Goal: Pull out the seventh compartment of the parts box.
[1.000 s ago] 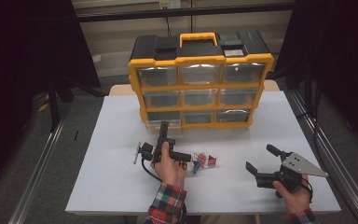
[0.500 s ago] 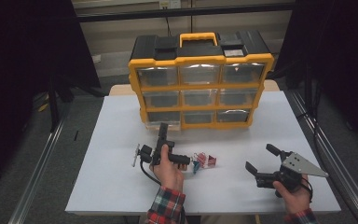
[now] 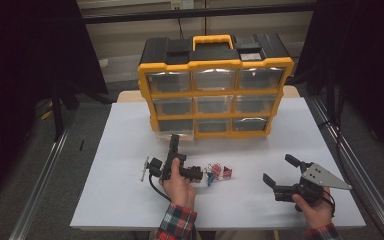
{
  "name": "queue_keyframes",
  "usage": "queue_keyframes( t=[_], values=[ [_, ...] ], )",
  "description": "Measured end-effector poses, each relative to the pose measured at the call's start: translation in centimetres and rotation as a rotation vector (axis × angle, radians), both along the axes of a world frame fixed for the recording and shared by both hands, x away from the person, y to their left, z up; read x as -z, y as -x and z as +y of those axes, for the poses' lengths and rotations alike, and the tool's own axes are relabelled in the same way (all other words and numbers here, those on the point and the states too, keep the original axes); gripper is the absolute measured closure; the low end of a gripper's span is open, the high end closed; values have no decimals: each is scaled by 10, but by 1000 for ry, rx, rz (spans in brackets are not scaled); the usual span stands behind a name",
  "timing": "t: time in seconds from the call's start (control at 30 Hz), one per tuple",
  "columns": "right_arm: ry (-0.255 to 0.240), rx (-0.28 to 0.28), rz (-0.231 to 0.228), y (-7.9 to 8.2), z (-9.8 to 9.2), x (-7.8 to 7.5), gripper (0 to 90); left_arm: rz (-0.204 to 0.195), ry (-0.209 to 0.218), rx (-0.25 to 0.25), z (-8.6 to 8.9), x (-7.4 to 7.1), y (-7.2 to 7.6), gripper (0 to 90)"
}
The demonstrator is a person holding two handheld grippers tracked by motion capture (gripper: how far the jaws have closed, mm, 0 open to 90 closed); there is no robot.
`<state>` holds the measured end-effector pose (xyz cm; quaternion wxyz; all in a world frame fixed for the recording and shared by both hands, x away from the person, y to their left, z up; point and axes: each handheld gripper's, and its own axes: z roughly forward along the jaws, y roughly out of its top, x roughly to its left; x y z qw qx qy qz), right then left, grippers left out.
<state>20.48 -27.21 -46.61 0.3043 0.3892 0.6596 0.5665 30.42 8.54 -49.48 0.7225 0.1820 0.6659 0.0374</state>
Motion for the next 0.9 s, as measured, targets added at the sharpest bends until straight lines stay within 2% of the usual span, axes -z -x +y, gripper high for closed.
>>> queue_keyframes(
  t=[0.07, 0.1, 0.17, 0.27, 0.33, 0.37, 0.4, 0.5, 0.53, 0.57, 0.6, 0.7, 0.77, 0.8, 0.9],
  values=[
    [-1, -3, 0, 0, 0, 0, 1, -6, -16, 11, 1, 2, 1, 804],
    [2, 0, -1, 0, 0, 0, 1, -10, 12, 8, 1, 1, 1, 806],
    [2, -2, -1, 0, 0, 0, 1, -7, 21, 11, 1, 1, 1, 809],
    [2, -1, 0, -1, 0, 0, 1, -14, 4, 16, 2, 3, 2, 815],
    [2, -2, 2, -1, 0, 0, 1, -23, 24, 12, 2, 2, 4, 816],
    [3, -4, 0, -1, 0, 0, 1, -14, 6, 28, 2, 3, 5, 818],
    [4, -1, 0, -1, 0, 0, 1, -21, 30, 11, 2, 2, 5, 819],
    [2, -4, -1, -1, 0, 0, 1, -17, 28, 8, 2, 2, 8, 820],
    [3, -2, -1, -1, 0, 0, 2, -22, -4, 31, 4, 4, 9, 821],
    [3, -2, -1, -1, 0, 0, 1, -30, 24, 20, 4, 3, 9, 821],
    [3, -3, -1, -1, 0, 0, 2, -15, 8, 24, 4, 4, 10, 822],
    [2, -4, 0, 0, 1, 0, 2, -29, 24, 22, 4, 4, 11, 824],
    [2, -4, 2, 0, 1, 0, 1, -20, 10, 33, 5, 5, 12, 826],
    [3, -2, 1, 0, 1, 0, 1, -27, 34, 30, 5, 5, 12, 826],
    [2, -2, 0, -1, 0, 0, 1, -26, 31, 21, 4, 6, 13, 825]
  ],
)
